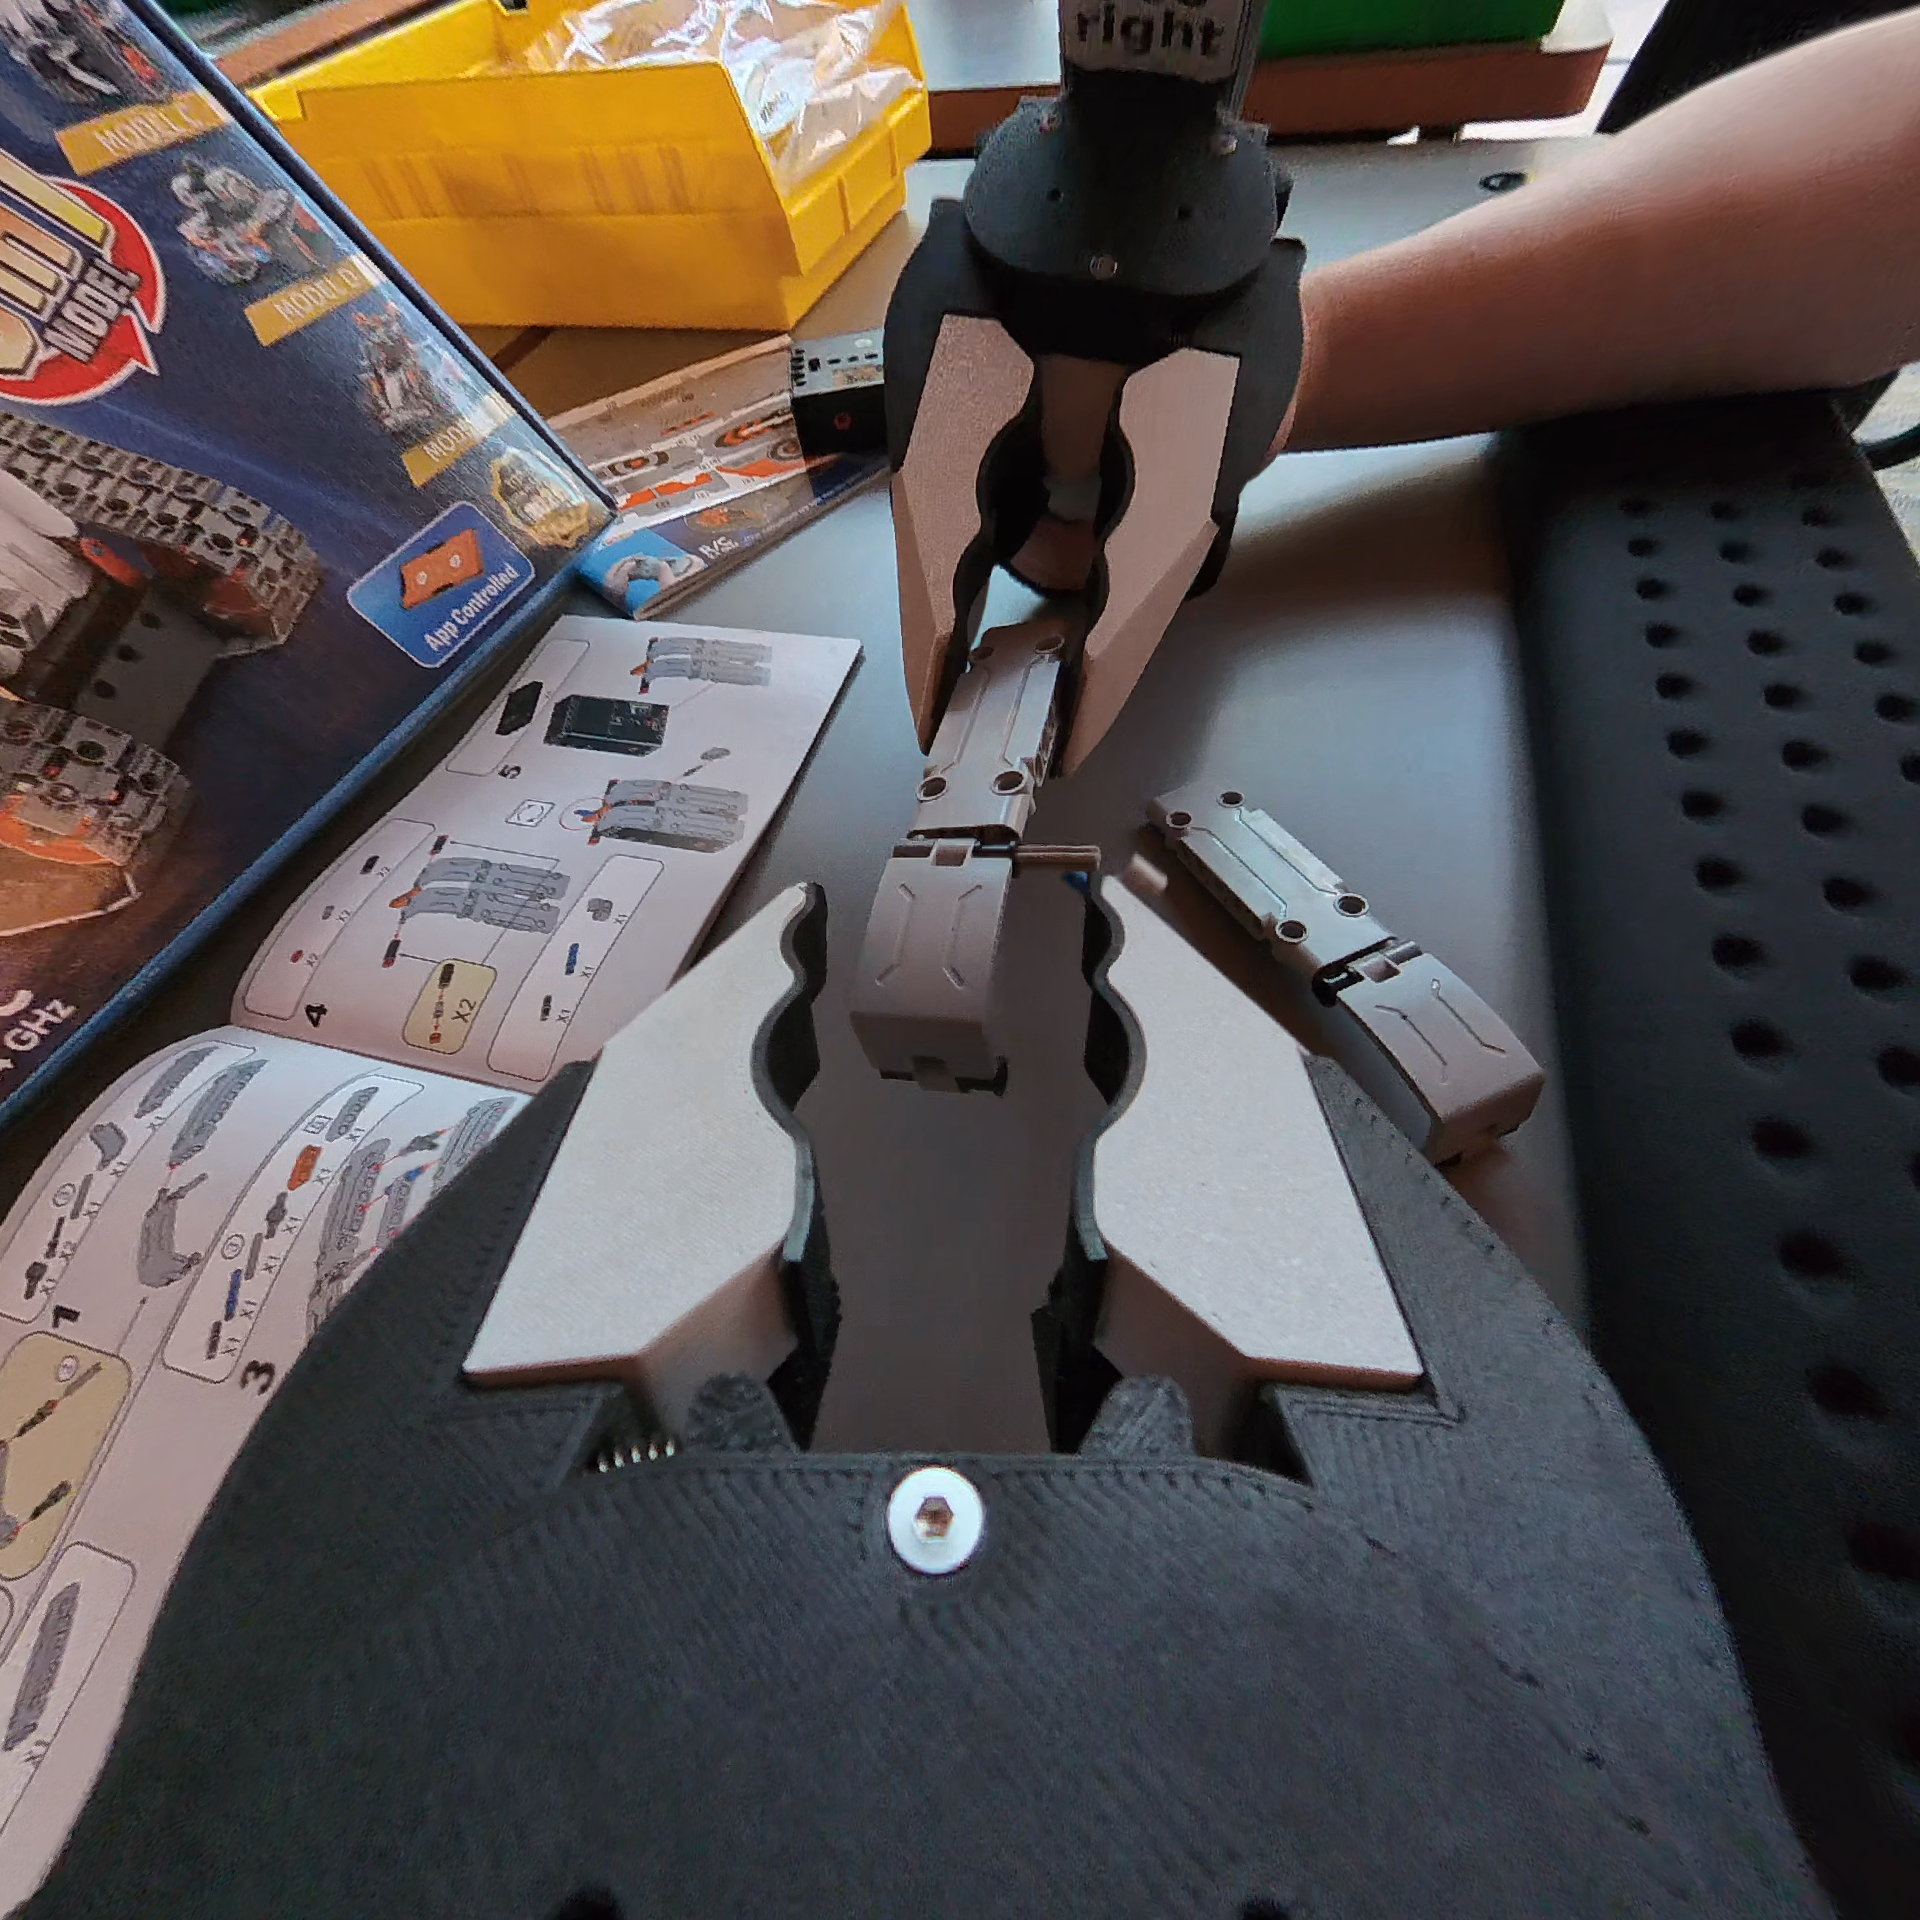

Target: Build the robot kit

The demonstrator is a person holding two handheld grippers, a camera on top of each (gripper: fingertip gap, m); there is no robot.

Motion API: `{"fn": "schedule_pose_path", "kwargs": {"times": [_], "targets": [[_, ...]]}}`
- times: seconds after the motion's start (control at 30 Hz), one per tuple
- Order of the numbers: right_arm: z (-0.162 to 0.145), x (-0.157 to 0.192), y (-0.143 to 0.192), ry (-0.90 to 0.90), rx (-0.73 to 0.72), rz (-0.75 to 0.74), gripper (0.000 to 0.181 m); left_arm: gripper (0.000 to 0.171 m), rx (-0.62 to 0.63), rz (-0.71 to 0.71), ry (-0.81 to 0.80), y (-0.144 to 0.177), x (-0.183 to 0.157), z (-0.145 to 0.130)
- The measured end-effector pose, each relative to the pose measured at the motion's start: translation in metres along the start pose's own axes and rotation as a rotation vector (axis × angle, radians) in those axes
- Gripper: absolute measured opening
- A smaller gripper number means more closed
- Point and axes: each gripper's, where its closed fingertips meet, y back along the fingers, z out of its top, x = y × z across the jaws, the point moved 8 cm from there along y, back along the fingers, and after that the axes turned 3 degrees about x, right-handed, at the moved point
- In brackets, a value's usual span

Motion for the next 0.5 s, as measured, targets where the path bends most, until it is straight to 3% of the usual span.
{"fn": "schedule_pose_path", "kwargs": {"times": [0.5], "targets": [[-0.003,-0.004,0.000,0.022,0.029,-0.054,0.025,0.049,0.005,0.075,-0.019,0.016,0.002,0.000]]}}
